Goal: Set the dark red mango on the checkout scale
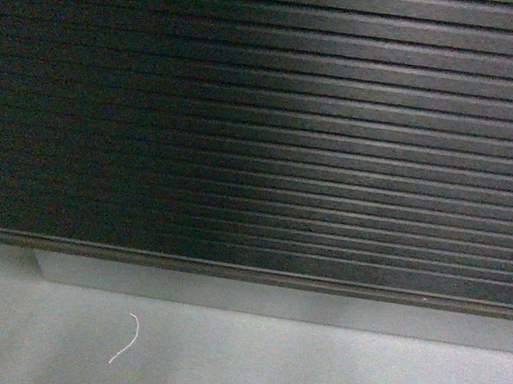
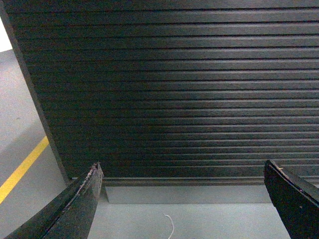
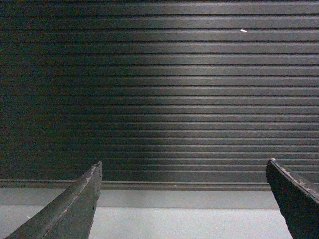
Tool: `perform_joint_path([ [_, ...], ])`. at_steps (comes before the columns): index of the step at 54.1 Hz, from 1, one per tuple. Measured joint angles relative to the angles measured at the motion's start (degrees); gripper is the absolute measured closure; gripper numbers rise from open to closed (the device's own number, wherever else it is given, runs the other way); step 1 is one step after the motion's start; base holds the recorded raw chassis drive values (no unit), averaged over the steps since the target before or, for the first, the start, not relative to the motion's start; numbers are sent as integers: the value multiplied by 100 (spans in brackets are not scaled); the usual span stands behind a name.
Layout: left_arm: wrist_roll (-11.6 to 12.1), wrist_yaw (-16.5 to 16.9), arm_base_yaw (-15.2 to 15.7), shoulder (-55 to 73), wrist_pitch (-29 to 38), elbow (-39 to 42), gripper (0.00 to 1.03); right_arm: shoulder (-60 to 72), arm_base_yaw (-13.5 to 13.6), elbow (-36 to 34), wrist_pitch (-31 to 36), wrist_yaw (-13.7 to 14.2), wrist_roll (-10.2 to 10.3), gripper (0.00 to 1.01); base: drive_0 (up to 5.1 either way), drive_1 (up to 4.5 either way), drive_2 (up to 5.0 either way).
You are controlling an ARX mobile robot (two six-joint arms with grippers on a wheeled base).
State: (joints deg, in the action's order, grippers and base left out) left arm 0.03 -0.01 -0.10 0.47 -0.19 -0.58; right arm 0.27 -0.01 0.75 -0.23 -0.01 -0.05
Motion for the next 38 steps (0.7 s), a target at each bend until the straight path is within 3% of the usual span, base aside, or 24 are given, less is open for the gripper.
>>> perform_joint_path([
  [38, 0, 0, 0, 0, -2, 0, 5, 0, 0, 0, 0, 0, 2, 3, 1, 244, -241],
])
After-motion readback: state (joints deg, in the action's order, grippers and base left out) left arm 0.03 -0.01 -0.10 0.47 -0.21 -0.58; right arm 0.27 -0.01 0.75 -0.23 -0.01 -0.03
